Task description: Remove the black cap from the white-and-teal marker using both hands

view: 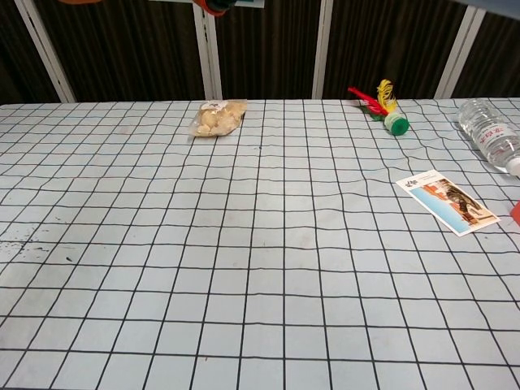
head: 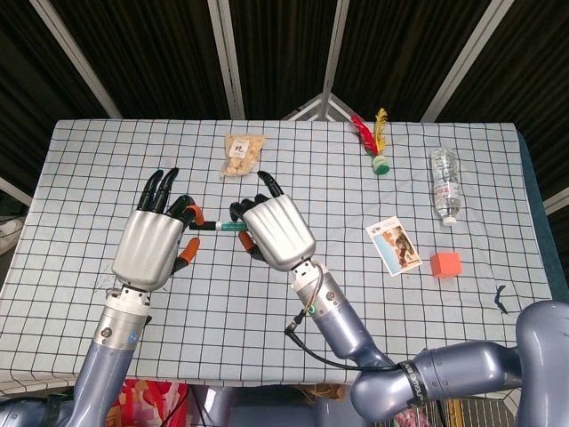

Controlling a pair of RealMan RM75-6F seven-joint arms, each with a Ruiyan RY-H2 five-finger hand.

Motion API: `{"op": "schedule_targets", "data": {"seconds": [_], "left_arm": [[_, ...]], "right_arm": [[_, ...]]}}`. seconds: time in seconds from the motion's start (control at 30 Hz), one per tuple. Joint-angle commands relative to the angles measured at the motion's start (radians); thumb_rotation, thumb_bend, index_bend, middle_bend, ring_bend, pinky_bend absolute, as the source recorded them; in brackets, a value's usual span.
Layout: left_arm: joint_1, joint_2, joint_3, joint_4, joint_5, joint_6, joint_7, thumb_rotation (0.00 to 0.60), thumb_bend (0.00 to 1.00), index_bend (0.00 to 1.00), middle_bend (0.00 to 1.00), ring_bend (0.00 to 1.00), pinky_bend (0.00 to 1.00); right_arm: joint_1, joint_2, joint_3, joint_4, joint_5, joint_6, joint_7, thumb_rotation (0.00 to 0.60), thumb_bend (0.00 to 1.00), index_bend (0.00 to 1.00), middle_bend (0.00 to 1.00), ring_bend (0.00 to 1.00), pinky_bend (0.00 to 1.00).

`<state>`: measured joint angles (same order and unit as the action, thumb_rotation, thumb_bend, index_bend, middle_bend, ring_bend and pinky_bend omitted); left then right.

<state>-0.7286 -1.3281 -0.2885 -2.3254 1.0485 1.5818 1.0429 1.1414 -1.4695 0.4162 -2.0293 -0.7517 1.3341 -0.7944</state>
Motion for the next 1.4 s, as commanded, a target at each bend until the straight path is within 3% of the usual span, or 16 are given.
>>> {"op": "schedule_targets", "data": {"seconds": [0.03, 1.4], "left_arm": [[0.001, -0.002, 0.002, -0.001, 0.002, 0.005, 0.001, 0.6, 0.43, 0.49, 0.37, 0.0, 0.0], [0.003, -0.012, 0.008, 0.038, 0.033, 0.016, 0.002, 0.6, 0.44, 0.54, 0.39, 0.0, 0.0]], "right_arm": [[-0.002, 0.002, -0.002, -0.003, -0.003, 0.001, 0.002, 0.6, 0.56, 0.71, 0.67, 0.52, 0.12], [-0.011, 0.006, -0.007, -0.012, -0.028, 0.006, 0.023, 0.6, 0.56, 0.71, 0.68, 0.52, 0.12]]}}
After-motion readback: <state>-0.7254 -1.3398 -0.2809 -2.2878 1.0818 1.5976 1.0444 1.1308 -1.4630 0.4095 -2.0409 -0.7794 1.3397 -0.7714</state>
